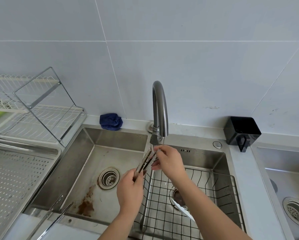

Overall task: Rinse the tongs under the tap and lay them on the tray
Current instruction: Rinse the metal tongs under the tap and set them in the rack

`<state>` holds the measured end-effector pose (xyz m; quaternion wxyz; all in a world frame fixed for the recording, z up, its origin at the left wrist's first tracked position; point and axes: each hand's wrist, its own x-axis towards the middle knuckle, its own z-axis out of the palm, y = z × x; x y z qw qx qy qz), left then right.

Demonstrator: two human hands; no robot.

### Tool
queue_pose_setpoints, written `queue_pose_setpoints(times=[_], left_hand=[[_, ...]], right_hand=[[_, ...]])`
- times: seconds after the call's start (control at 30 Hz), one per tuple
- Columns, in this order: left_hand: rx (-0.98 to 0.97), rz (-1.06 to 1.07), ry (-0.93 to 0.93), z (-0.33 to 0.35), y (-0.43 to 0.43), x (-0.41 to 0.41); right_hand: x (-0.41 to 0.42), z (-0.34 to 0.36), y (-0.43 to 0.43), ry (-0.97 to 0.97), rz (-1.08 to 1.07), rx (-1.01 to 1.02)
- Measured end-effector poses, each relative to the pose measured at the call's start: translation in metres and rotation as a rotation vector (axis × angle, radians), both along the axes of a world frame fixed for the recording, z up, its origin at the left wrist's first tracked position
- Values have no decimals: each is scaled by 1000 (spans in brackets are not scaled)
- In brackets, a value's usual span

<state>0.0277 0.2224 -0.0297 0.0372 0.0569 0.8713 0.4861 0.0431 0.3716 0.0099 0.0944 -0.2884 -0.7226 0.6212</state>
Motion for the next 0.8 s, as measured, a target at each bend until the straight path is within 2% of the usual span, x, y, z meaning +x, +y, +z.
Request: queue_pose_setpoints(times=[0.17, 0.37, 0.53, 0.7, 0.8], left_hand=[[-203, 5, 106, 16, -3, 0], [-243, 7, 129, 22, -5, -8], [-267, -4, 175, 27, -1, -8], [-312, -6, 207, 32, -7, -15], [-306, -12, 225, 35, -6, -18]], right_hand=[[-2, -2, 2, -28, -49, 195], [-2, 0, 14, 35, 82, -70], [0, -3, 11, 38, -15, -22], [7, -4, 9, 114, 39, -294], [7, -4, 7, 147, -44, -298]])
